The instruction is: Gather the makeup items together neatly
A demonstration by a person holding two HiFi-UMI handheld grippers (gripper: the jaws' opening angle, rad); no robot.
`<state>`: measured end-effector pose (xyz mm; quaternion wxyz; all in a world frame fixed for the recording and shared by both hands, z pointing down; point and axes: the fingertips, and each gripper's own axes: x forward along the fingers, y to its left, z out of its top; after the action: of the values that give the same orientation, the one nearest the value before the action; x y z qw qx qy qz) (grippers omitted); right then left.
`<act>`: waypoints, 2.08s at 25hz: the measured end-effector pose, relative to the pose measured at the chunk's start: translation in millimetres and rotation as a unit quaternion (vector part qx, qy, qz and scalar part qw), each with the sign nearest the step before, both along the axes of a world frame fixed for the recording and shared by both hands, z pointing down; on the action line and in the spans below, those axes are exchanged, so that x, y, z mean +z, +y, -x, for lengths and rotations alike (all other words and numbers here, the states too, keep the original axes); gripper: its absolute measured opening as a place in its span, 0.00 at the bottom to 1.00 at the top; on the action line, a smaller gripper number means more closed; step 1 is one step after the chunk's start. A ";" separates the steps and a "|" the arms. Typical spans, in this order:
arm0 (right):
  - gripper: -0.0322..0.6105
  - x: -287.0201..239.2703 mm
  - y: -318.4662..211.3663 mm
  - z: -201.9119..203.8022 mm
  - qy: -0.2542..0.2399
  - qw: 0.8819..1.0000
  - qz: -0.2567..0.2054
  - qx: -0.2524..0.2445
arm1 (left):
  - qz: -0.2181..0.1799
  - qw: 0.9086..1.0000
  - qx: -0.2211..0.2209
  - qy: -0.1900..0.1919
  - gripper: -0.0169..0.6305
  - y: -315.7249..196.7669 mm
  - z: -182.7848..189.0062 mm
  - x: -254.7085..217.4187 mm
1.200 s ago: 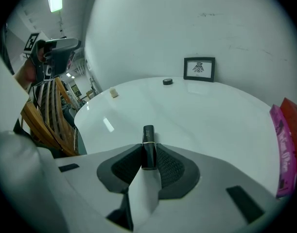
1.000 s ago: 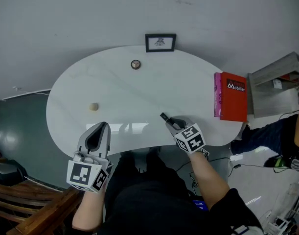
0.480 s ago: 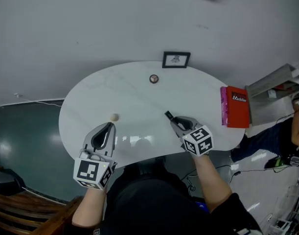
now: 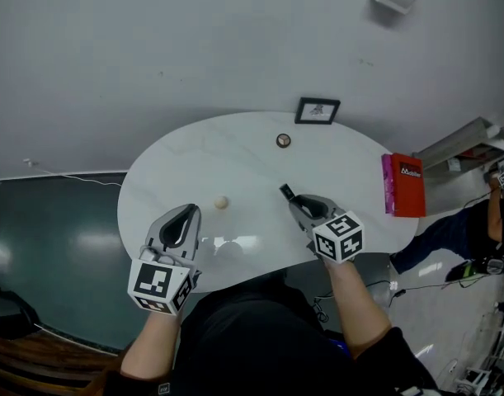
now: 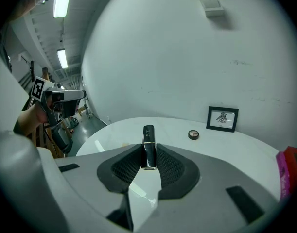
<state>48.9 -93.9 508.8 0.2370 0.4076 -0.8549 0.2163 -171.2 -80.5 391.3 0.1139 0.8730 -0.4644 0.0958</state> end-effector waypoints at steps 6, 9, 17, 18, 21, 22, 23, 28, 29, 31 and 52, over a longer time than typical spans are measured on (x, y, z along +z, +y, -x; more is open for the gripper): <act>0.21 4.9 4.0 41.3 -0.009 1.000 0.015 0.002 | 0.004 1.000 0.007 0.008 0.07 1.4 26.1 5.7; 0.21 11.2 4.8 57.2 -0.014 1.000 0.028 -0.002 | 0.011 1.000 0.009 0.016 0.07 0.9 27.9 8.2; 0.21 49.6 -6.5 88.1 -0.010 0.998 0.058 -0.026 | 0.028 0.999 0.004 0.021 0.07 -11.6 22.8 21.9; 0.21 54.7 -8.4 88.9 -0.008 0.998 0.062 -0.026 | 0.030 0.999 0.001 0.023 0.07 -13.1 22.6 22.1; 0.21 69.3 -13.2 91.4 -0.006 0.997 0.074 -0.022 | 0.030 0.999 0.002 0.020 0.07 -16.4 21.2 22.6; 0.21 73.6 -13.8 92.7 -0.004 0.997 0.077 -0.022 | 0.030 0.999 0.002 0.019 0.07 -17.0 21.0 23.3; 0.21 77.7 -14.0 93.9 -0.003 0.997 0.080 -0.022 | 0.032 0.999 0.002 0.018 0.07 -17.4 21.1 24.0; 0.21 97.9 -18.5 99.1 -0.004 0.995 0.097 -0.021 | 0.042 0.999 -0.005 0.024 0.07 -23.4 22.0 33.9; 0.21 102.9 -19.0 100.2 -0.004 0.995 0.100 -0.021 | 0.046 0.999 -0.005 0.024 0.07 -23.7 20.8 37.9; 0.21 113.5 -20.0 102.2 -0.003 0.994 0.108 -0.021 | 0.052 0.998 -0.002 0.022 0.07 -23.2 17.7 45.6; 0.25 153.7 -26.0 112.0 -0.010 0.989 0.148 0.013 | 0.071 0.997 -0.020 0.025 0.07 -12.7 19.1 61.7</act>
<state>-63.2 -120.0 662.5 0.2830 0.3769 -0.8106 0.3475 -190.3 -93.2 453.0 0.1889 0.8552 -0.4711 0.1046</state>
